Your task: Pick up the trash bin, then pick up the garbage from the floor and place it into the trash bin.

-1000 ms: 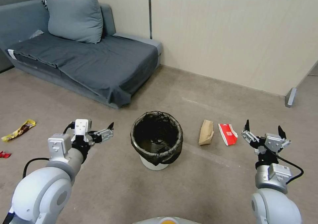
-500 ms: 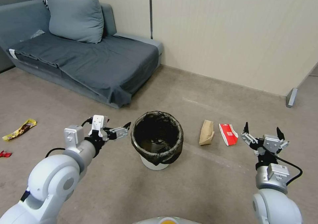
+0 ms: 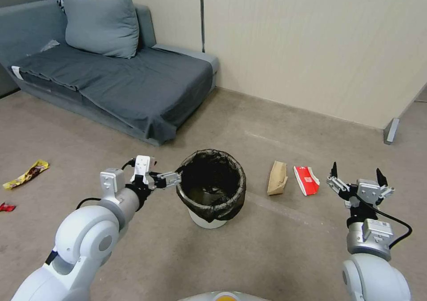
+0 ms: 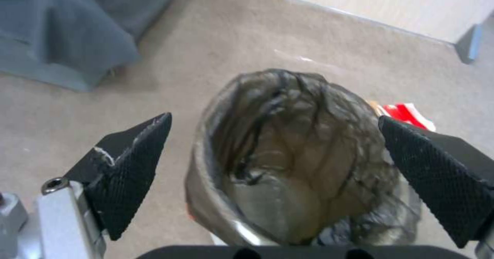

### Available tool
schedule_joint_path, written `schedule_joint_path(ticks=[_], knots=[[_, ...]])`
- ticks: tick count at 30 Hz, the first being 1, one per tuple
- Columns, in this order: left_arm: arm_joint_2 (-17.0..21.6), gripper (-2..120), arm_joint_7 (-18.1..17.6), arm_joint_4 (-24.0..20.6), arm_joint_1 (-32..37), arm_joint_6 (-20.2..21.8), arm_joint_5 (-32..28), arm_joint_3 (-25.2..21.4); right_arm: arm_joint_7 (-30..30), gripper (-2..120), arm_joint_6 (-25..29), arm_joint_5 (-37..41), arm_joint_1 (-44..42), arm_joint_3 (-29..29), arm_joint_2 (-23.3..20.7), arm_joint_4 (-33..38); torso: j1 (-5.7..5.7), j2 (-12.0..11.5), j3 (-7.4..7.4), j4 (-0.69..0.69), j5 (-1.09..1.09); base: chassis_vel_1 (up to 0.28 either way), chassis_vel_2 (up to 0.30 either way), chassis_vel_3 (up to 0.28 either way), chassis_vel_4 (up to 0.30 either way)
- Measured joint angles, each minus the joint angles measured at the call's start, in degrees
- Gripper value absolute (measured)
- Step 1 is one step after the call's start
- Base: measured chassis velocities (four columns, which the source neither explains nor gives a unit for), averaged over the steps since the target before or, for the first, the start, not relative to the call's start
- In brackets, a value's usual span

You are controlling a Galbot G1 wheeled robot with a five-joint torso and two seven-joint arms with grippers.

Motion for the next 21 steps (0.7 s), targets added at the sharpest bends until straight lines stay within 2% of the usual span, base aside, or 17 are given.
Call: schedule_joint_path(ticks=[8,21], knots=[[1.17,100,1.19,0.0,0.47,-0.02,-1.59,2.31,0.34,100,0.79,-0.45,-1.22,0.78,0.28,0.53,0.0,0.0,0.0,0.02,0.0,0.0,0.0,0.0,0.0],[4.99,100,-0.28,5.15,-5.64,-0.07,-4.81,7.92,0.65,100,0.94,-1.95,-1.2,0.4,2.25,0.36,0.0,0.0,0.0,0.01,0.0,0.0,0.0,0.0,0.0]])
